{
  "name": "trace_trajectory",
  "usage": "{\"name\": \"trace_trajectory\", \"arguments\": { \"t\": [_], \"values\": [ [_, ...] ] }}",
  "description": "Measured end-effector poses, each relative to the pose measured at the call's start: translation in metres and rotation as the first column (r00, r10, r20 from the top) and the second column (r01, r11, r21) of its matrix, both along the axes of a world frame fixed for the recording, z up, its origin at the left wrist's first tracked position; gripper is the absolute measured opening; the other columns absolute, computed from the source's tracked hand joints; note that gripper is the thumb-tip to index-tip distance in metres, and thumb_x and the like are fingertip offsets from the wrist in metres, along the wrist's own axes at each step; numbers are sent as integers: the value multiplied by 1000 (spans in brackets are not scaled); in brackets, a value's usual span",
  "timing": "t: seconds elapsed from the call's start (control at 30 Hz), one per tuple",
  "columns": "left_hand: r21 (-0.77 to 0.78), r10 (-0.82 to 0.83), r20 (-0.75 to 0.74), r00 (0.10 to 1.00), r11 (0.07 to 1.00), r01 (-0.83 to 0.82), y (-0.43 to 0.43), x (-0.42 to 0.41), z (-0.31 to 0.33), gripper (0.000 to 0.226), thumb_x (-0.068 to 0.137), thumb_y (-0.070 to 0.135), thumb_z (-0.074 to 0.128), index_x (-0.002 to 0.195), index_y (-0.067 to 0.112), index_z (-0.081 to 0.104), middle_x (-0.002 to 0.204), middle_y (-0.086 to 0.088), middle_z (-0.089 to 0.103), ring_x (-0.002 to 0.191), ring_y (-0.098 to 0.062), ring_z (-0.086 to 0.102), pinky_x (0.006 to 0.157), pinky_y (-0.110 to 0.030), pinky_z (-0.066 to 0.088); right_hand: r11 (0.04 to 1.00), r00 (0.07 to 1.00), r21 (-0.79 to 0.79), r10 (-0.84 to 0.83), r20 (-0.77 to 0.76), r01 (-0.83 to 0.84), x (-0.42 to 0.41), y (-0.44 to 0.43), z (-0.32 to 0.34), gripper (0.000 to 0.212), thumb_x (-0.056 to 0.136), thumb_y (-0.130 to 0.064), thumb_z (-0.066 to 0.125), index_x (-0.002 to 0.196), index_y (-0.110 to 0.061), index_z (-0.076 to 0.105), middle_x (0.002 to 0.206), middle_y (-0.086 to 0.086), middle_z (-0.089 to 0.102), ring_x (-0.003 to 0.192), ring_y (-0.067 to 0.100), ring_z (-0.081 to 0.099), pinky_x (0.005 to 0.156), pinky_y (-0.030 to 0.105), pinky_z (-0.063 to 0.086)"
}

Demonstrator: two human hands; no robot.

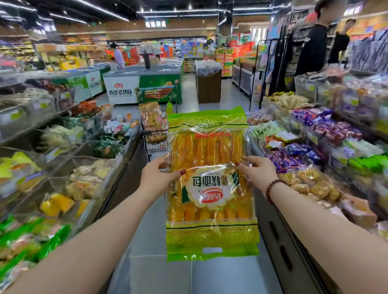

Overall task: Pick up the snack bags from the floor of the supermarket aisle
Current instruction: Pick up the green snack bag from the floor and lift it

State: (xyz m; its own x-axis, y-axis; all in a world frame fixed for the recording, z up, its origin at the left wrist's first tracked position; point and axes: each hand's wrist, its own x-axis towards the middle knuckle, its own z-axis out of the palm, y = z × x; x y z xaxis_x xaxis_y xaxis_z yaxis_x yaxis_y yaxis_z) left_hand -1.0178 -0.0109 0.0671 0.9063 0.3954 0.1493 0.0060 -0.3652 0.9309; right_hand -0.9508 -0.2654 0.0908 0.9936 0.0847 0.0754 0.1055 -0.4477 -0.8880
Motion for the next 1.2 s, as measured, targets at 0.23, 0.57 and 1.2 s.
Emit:
{"name": "trace_trajectory", "arguments": {
  "t": [0.23,0.57,1.2],
  "values": [
    [14,32,-14,999,999,-32,28,174,12,51,72,25,82,119,28,63,106,1,71,81,-13,65,67,-29,53,995,996,52,82,-24,-80,194,35,0,41,87,-24,66,123,-4,61,84,11,65,67,19,58,61,32,52],
    [28,100,-48,994,995,-99,83,390,12,71,67,37,83,130,21,56,122,4,63,104,-16,63,86,-32,56,988,991,101,123,-58,-117,424,96,-4,33,86,-23,67,114,-6,65,97,14,69,83,23,62,76,42,57],
    [2,206,-112,972,978,-207,235,789,-17,76,77,21,78,143,20,41,148,-4,42,137,-26,36,115,-49,27,991,987,71,116,-111,-109,841,269,-33,40,86,-23,68,121,-5,61,88,6,63,81,23,59,84,50,55]
  ]
}}
